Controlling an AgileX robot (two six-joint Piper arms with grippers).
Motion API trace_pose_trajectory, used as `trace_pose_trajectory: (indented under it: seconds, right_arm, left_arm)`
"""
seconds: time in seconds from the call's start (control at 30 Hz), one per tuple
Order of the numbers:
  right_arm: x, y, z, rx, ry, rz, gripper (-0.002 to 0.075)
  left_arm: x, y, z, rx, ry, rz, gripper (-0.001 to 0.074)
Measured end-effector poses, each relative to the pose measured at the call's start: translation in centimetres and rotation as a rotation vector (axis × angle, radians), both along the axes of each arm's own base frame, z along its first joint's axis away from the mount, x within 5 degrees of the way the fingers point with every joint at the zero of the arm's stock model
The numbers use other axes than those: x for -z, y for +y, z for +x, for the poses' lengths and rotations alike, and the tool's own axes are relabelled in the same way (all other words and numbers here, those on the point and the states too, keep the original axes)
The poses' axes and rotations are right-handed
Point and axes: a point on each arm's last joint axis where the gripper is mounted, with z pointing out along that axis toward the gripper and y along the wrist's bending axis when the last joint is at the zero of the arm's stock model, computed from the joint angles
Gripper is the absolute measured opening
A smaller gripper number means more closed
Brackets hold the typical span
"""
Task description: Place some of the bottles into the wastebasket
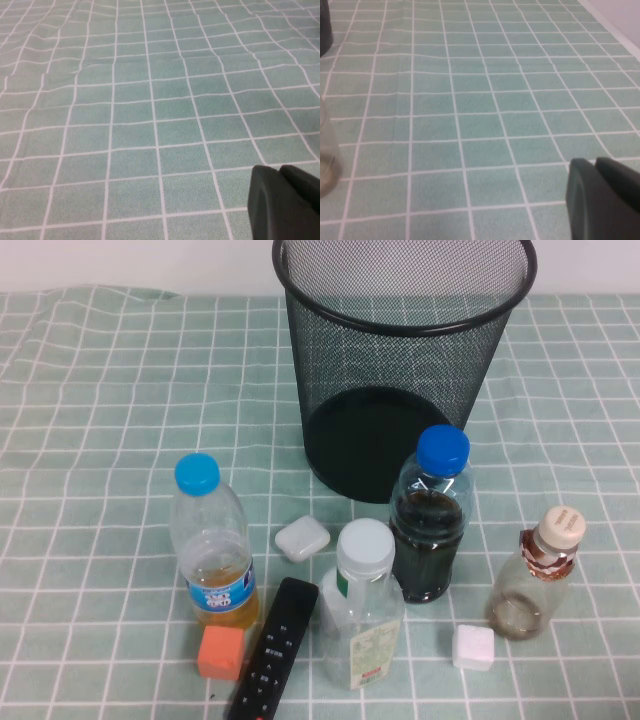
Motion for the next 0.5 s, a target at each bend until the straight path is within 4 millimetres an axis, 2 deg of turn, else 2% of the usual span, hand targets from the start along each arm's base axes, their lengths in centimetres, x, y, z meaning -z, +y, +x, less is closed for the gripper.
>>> trace_pose_trajectory:
  seconds: [0.47,0.5]
  right_arm:
    - [0.35,0.04,-0.09,-0.001,0.039,0.01,-0.0011]
    - [0.0,0.0,0.0,0.0,0.0,0.0,-0.0011]
  left_arm:
    - [0.0,0.0,0.0,0.0,0.0,0.0,-0.0004]
    - [0.0,0.0,0.0,0.0,0.0,0.0,-0.0004]
